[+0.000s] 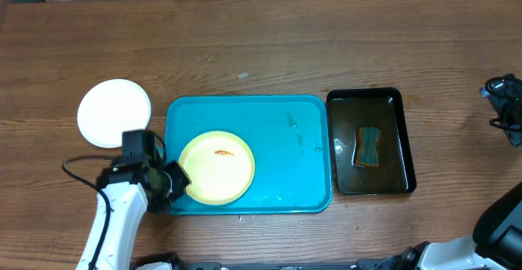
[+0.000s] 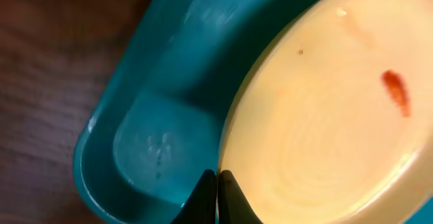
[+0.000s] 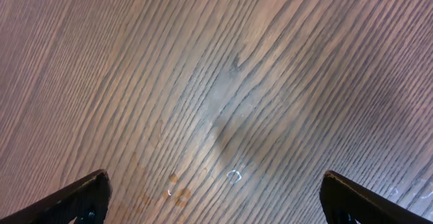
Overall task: Clean dirty plates on tray and stack at the side
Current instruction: 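Slide the yellow plate rightward to the tray center with the left gripper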
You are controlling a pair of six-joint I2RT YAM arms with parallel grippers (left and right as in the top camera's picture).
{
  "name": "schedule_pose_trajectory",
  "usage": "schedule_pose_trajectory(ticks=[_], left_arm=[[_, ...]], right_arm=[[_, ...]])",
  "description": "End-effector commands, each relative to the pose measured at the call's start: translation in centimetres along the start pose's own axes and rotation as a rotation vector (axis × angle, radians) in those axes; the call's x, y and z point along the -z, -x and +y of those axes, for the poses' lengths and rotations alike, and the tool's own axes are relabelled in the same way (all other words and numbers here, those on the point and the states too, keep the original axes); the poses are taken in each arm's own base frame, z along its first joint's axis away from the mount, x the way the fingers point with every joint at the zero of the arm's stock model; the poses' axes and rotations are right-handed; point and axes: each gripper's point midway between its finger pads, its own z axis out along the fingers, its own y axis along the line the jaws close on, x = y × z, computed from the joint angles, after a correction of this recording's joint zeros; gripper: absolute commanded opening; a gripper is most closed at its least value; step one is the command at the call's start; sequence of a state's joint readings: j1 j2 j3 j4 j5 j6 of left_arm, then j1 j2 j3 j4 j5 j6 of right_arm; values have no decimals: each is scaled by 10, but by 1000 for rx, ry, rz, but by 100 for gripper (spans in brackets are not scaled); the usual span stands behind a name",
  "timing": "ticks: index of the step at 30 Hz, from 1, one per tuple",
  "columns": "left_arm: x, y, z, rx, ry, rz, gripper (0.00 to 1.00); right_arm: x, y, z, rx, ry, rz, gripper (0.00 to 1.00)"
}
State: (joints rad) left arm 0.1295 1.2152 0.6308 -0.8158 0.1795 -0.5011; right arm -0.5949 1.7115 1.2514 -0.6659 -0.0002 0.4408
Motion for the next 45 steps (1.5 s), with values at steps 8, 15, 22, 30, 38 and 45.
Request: schedule_pose_trajectory(ticks=[8, 15, 22, 30, 38, 45], left_arm=[[14, 34, -76, -319, 51, -65, 4], [0, 31, -106, -394, 154, 82, 27], [39, 30, -88, -317, 256, 160, 33], [12, -13, -41, -178, 375, 292, 52], [-13, -18, -21, -74, 382, 277, 48], [-29, -15, -21, -56, 334, 251, 38]], right_arm=[[4, 6, 3, -2, 12, -19, 100], [4, 6, 3, -2, 12, -19, 100], [4, 6, 3, -2, 12, -19, 100], [4, 6, 3, -2, 12, -19, 100], [4, 6, 3, -2, 12, -19, 100], [4, 6, 3, -2, 12, -19, 100]])
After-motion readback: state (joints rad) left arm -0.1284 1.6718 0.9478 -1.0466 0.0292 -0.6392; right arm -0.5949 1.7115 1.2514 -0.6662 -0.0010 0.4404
